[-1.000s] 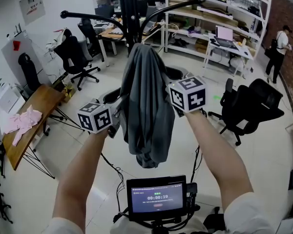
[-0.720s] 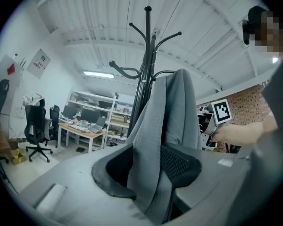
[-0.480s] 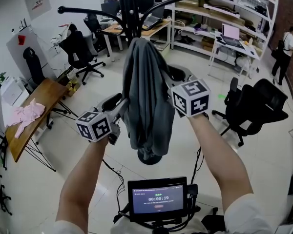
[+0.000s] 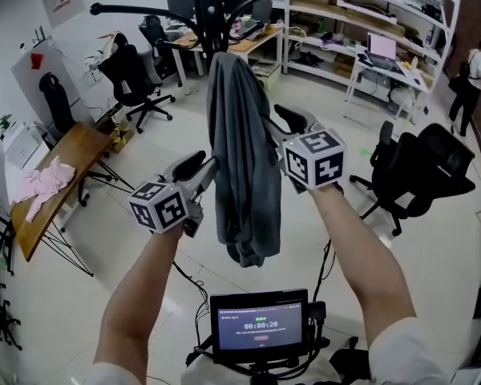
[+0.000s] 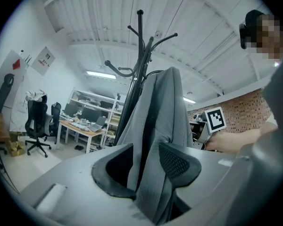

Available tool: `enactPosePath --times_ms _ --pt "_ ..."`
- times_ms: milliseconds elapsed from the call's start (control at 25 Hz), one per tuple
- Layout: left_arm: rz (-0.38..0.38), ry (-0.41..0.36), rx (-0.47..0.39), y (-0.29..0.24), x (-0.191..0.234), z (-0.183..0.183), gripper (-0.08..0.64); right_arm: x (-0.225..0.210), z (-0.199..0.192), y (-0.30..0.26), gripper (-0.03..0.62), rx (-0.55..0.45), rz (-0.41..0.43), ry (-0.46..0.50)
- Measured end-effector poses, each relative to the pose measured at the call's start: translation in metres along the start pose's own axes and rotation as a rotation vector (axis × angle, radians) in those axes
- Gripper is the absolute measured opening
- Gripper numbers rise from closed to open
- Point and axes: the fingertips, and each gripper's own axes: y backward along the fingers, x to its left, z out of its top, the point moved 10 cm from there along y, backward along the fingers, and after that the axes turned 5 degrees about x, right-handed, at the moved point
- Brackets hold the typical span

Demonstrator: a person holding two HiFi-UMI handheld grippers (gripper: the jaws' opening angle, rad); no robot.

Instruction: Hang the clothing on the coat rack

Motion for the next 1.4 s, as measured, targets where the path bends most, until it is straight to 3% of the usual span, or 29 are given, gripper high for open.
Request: enactPosePath --times_ms 640,1120,1400 --pt "-0.092 0.046 0.003 0.023 -0.008 -0.013 0.179 0.029 -0.019 0.027 0.187 0.075 -0.07 -0.029" --pt "-0.116 0.088 0.006 0.052 -0.02 -0.033 0.179 0.041 -0.034 0.068 0.187 0.107 -0.131 -0.041" --pt "-0.149 0.088 -0.005 0.072 -0.037 -0.034 0.133 0.062 -0.037 0.092 0.187 0.115 -0.152 -0.052"
